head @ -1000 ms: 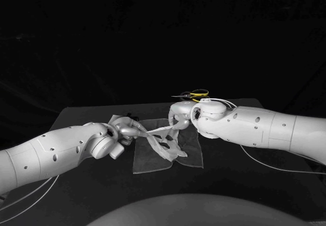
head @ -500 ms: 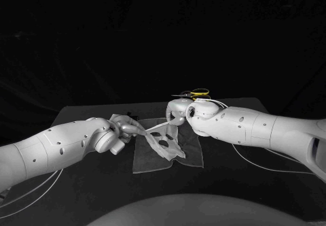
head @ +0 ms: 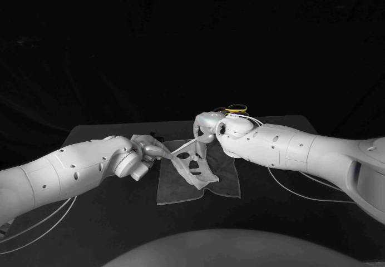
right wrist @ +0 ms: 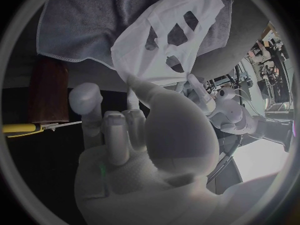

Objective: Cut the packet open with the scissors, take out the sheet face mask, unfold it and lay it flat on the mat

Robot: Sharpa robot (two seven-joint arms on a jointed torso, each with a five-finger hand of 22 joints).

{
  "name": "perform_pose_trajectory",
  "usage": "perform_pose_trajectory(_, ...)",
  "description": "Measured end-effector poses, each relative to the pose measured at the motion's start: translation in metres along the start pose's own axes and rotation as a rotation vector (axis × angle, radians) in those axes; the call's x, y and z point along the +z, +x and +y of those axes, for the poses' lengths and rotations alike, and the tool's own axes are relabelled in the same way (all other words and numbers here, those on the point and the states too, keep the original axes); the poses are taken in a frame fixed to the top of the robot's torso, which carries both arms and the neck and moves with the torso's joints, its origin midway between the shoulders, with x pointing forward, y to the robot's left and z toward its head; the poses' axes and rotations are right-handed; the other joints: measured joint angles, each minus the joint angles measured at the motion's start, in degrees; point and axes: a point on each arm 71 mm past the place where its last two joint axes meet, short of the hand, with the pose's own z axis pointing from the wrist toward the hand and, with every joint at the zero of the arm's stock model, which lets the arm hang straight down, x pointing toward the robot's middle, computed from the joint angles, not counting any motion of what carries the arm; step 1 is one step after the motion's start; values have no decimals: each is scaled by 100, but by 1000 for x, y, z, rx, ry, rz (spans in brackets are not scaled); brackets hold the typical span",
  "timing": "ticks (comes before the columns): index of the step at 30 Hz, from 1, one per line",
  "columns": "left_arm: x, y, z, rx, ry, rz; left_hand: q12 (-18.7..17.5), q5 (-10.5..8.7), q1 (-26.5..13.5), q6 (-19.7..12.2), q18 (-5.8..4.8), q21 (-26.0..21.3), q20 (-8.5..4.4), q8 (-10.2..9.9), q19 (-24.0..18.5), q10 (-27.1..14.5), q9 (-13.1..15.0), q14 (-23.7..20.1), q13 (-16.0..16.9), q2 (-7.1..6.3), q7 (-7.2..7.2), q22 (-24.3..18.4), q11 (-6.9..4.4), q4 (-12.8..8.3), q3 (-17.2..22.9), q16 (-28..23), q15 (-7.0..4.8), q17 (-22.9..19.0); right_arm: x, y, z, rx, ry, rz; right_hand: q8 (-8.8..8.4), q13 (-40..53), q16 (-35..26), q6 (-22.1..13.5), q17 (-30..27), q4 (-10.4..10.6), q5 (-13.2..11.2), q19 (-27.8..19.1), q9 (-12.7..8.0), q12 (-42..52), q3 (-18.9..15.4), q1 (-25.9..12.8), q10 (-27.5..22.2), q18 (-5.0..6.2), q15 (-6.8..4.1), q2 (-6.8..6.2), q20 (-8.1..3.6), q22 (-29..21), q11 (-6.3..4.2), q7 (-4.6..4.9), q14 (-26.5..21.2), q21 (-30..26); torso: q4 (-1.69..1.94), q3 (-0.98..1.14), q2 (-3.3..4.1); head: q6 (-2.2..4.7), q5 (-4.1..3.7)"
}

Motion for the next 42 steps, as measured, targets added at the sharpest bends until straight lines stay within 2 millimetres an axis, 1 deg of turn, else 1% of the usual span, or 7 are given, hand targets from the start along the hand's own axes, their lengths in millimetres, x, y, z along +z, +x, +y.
perform_pose_trajectory(21, 3, -12, -10, 25, -21, -80, 0, 0, -63, -12, 0, 0, 0, 22, 0, 2, 2, 0, 29, 3, -10, -1, -3, 17, 17, -1, 0, 0, 15, 19, 8, -31, 19, 16, -33, -1, 0, -20, 5, -7, -10, -37, -10, -100, 8, -2, 0, 3, 1, 1, 5, 4, 0, -1, 0, -204, 23, -19, 34, 0, 37)
perform_pose_trajectory(27, 4, -16, -12, 43, -33, -105, -1, 0, -106, -21, 0, 0, 0, 22, 0, 40, 3, 0, 16, 29, -19, -2, -4, 79, -46, -2, 0, 0, 18, 18, 11, -23, 20, -20, -96, 0, 0, -201, 4, 34, -11, -134, -55, -273, -14, -144, 9, 99, 1, 25, 32, 2, 9, 119, -1, -520, 26, -25, 47, 0, 38)
perform_pose_trajectory(30, 4, -18, -13, 55, -41, -112, -21, 0, -198, -43, 0, -29, 0, 38, 0, 41, 5, 3, -16, -27, -41, -3, -5, 133, -100, -5, -3, 0, 19, 18, 12, -15, 23, -33, -300, 0, 0, -429, 4, 171, -6, -195, -177, -325, -137, -373, -3, 103, 66, 11, 92, 0, 139, 245, 2, -683, 26, -30, 51, 0, 41)
perform_pose_trajectory(33, 5, -19, -14, 71, -52, -118, -50, 2, -334, -101, 0, -38, 0, 38, 0, 14, 95, 15, -54, -86, -24, -4, -28, 224, -191, -13, -15, 0, 20, 19, 11, -3, 29, -43, -477, 0, 0, -626, 3, 290, -6, -226, -281, -402, -256, -494, 13, 102, 135, -110, 123, 0, 236, 360, 11, -826, 26, -32, 52, 0, 42)
perform_pose_trajectory(35, 5, -19, -14, 85, -61, -121, -64, 2, -467, -146, 0, -38, 0, -54, 0, -39, 115, 15, -92, -126, 21, -5, 7, 295, -262, -16, -15, 0, 20, 21, 10, 7, 36, -44, -634, -1, -23, -824, 2, 426, -6, -291, -365, -477, -392, -686, 5, 102, 233, -166, 189, 0, 319, 439, 7, -998, 26, -32, 51, 0, 46)
perform_pose_trajectory(37, 5, -19, -14, 99, -70, -123, -86, 2, -598, -223, 0, -61, 0, -155, 0, -108, 33, 15, -137, -171, 59, -4, 56, 389, -355, -17, -15, 0, 21, 22, 10, 14, 42, -44, -742, -1, -44, -916, 1, 518, -6, -329, -423, -524, -485, -740, 18, 102, 259, -209, 227, 0, 363, 506, 11, -1120, 26, -31, 51, 0, 51)
perform_pose_trajectory(42, 6, -20, -14, 135, -97, -124, -93, 2, -788, -349, 0, -65, 56, -311, -4, -202, -91, 1, -190, -347, 185, -4, 150, 670, -636, -17, 62, 0, 22, 24, 8, 31, 57, -39, -838, -5, -45, -998, -1, 658, -6, -358, -488, -546, -624, -806, 4, 101, 299, -200, 256, 2, 391, 547, 11, -1205, 24, -29, 49, 0, 60)
